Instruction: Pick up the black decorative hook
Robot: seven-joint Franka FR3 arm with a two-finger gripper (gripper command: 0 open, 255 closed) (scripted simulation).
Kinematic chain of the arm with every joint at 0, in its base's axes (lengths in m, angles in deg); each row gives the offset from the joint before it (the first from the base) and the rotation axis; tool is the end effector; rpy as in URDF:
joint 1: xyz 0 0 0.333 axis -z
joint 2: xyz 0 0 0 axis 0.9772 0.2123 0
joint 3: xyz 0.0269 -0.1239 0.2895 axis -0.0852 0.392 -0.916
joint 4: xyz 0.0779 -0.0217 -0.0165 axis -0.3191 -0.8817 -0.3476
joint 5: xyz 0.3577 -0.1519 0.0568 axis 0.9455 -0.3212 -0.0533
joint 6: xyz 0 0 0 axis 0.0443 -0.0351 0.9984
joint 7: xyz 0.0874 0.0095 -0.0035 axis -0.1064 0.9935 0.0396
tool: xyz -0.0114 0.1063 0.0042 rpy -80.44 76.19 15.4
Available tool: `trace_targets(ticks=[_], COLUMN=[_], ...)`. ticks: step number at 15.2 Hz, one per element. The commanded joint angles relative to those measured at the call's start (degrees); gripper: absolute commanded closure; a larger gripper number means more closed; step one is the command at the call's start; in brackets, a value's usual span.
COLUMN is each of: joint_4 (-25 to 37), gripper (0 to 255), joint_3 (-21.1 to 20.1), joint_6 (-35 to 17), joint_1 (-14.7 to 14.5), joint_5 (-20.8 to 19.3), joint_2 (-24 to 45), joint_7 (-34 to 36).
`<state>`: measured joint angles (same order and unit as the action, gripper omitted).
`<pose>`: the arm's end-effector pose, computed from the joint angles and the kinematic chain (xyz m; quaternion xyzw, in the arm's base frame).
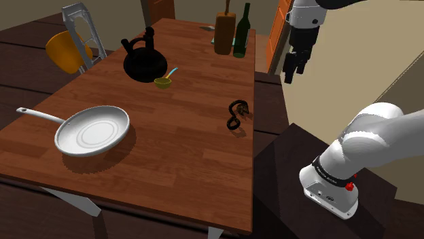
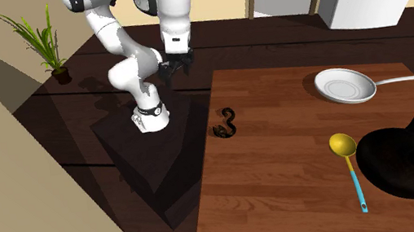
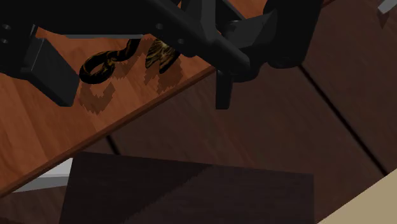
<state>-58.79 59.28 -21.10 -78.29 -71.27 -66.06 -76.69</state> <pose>0.3047 0.0067 0.5330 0.9947 0.0323 -0.0974 0.0082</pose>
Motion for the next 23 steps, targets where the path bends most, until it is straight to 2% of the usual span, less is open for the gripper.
trace_targets(ticks=[1,6,11,14,17,18,23], joint_4=[0.0,-8.6,-14.0,-15.4,-15.4,-15.1,-16.7], gripper=[0,0,0,0,0,0,0], joint_3=[0.0,-6.5,-13.8,-18.8,-24.4,-25.9,-27.4], joint_6=[0.0,-14.1,-29.1,-38.2,-46.5,-48.3,-52.9], joint_1=[0.0,0.5,2.0,4.2,8.2,9.5,10.9], joint_5=[0.0,1.2,0.7,-1.4,-5.9,-7.5,-9.6], joint_2=[0.0,-0.3,4.3,9.4,15.8,17.5,20.8], joint_7=[0.0,10.7,22.3,30.4,40.1,42.8,45.3])
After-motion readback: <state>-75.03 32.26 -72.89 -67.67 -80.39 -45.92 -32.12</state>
